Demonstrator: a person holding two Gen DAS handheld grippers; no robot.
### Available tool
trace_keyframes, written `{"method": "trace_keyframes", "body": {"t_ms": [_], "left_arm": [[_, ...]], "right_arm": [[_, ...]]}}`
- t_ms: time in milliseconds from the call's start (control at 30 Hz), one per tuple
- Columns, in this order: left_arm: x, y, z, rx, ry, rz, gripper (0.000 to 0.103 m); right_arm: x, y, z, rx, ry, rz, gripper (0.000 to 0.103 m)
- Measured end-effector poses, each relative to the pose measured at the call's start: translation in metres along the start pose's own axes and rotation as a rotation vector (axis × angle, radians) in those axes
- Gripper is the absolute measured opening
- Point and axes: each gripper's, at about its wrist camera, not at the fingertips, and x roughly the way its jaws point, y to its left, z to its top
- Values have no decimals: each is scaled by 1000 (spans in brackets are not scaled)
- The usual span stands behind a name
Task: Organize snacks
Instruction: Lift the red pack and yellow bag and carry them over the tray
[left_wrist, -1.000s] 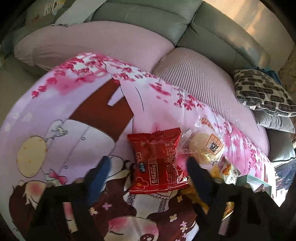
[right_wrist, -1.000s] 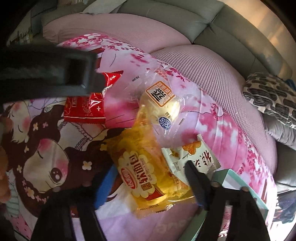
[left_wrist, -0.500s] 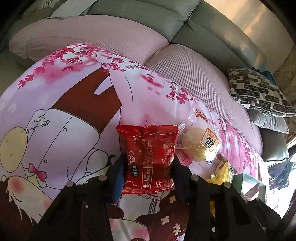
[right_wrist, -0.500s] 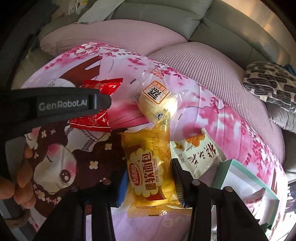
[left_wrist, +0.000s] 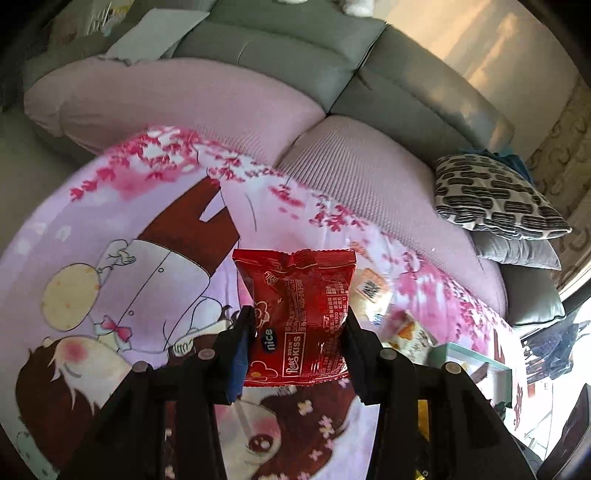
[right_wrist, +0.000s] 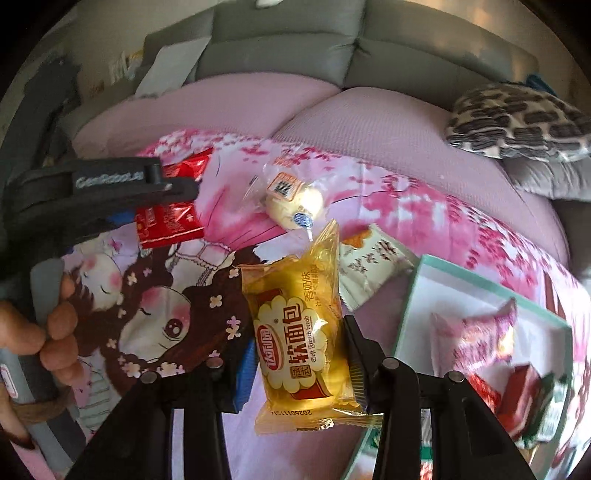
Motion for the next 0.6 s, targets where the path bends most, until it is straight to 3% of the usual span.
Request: {"method": "trace_keyframes", "body": {"t_ms": [367,600], "left_arm": [[-26,-53,-23,86,-28,-74,47],[-28,-106,-39,201,-17,-146,47]], "right_arm": [[-50,-56,-29,225,-97,15,45],[-77,-115,-46,367,-157,-29,45]]}}
